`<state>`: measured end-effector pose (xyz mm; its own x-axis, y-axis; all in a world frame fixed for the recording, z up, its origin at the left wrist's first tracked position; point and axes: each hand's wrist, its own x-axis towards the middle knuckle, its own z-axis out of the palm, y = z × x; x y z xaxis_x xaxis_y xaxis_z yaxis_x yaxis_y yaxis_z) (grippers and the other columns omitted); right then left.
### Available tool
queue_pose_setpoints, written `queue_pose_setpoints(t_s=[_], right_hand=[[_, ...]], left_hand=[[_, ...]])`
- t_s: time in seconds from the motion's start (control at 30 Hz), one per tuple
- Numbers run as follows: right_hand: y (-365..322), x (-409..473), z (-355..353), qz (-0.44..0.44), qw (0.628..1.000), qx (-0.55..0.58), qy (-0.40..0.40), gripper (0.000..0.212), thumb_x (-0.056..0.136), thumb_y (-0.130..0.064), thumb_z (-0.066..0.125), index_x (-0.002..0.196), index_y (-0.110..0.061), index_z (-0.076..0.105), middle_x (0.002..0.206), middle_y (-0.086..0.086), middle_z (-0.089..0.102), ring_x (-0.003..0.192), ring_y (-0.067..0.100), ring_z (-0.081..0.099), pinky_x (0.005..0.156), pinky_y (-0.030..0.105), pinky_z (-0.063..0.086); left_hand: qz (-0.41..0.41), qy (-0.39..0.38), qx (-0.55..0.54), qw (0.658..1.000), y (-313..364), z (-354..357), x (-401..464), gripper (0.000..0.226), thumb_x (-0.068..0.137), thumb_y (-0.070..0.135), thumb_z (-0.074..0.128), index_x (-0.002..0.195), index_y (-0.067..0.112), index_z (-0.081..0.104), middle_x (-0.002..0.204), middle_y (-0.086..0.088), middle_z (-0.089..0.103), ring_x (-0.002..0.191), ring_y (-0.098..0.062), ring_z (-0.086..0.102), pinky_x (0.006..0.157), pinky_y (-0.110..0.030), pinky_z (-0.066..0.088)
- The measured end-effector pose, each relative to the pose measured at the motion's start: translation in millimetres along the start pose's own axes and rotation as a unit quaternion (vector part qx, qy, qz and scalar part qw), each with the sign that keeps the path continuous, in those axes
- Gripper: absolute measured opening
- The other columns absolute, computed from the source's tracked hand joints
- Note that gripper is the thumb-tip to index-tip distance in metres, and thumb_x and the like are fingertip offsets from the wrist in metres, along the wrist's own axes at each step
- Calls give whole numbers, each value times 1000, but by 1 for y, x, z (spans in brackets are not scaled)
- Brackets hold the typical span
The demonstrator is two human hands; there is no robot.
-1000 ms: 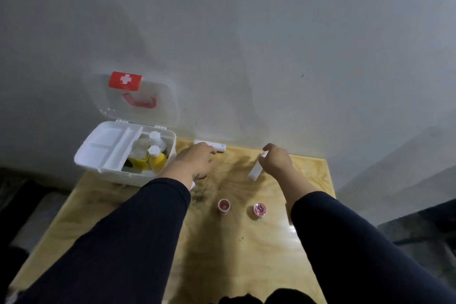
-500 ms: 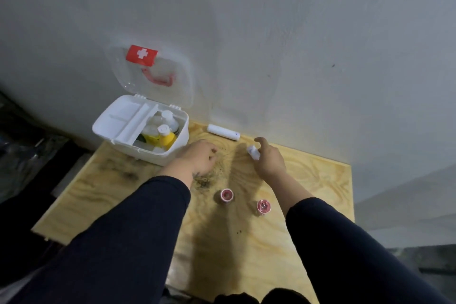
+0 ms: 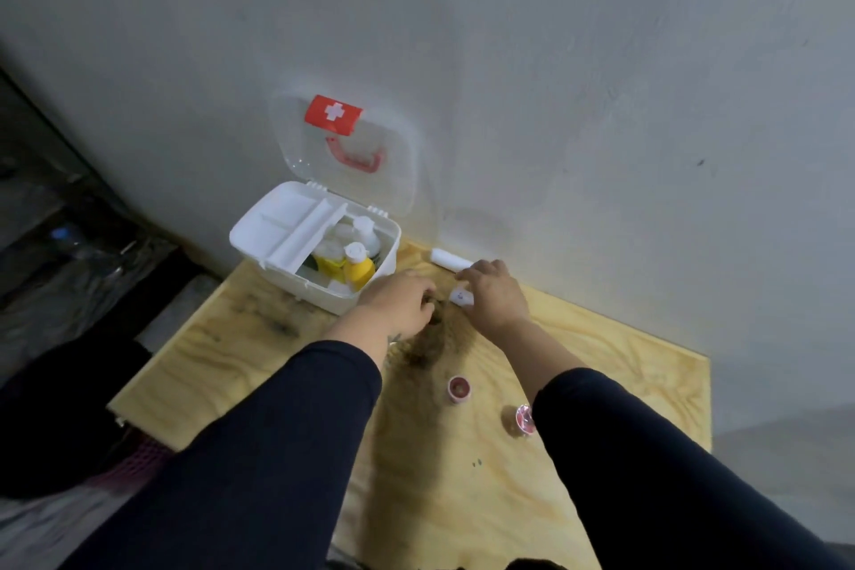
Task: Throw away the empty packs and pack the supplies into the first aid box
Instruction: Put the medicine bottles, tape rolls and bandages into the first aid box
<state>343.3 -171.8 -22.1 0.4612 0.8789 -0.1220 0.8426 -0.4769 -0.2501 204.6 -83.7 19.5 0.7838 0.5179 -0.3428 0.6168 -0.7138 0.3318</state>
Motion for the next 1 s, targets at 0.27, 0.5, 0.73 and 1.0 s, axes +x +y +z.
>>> queue_pose_setpoints(t_s=[0.27, 0.5, 0.73, 1.0], right_hand=[[3, 17, -5, -7, 998, -17, -62, 40, 90, -18, 56, 130, -18, 49, 130, 8, 49, 118, 27, 47, 93, 40, 48], [14, -4, -2, 43, 998, 37, -38, 30, 91, -18, 49, 120, -18, 57, 114, 10, 57, 103, 30, 54, 79, 37, 52], [17, -23, -39, 83, 984, 153, 42, 30, 86, -19, 62, 115, -16, 60, 112, 9, 59, 98, 30, 60, 71, 25, 38], [-18, -35, -77, 145, 938, 275, 155, 59, 84, -17, 68, 138, -13, 44, 128, 10, 58, 115, 29, 57, 85, 29, 43]], left_hand=[[0, -7, 8, 1000, 4, 6, 7, 41, 98, 32, 44, 137, 24, 50, 147, 4, 43, 123, -25, 51, 99, -36, 44], [0, -40, 16, 999, 12, 12, 13, 42, 97, 33, 45, 138, 25, 48, 147, 1, 42, 126, -26, 49, 103, -42, 43], [46, -4, 13, 999, 30, -22, 8, 41, 97, 30, 45, 137, 23, 49, 147, 2, 42, 128, -25, 48, 102, -37, 43], [90, 72, 7, 993, 27, -79, -4, 39, 97, 24, 44, 135, 21, 51, 145, 2, 44, 127, -24, 49, 105, -40, 43]])
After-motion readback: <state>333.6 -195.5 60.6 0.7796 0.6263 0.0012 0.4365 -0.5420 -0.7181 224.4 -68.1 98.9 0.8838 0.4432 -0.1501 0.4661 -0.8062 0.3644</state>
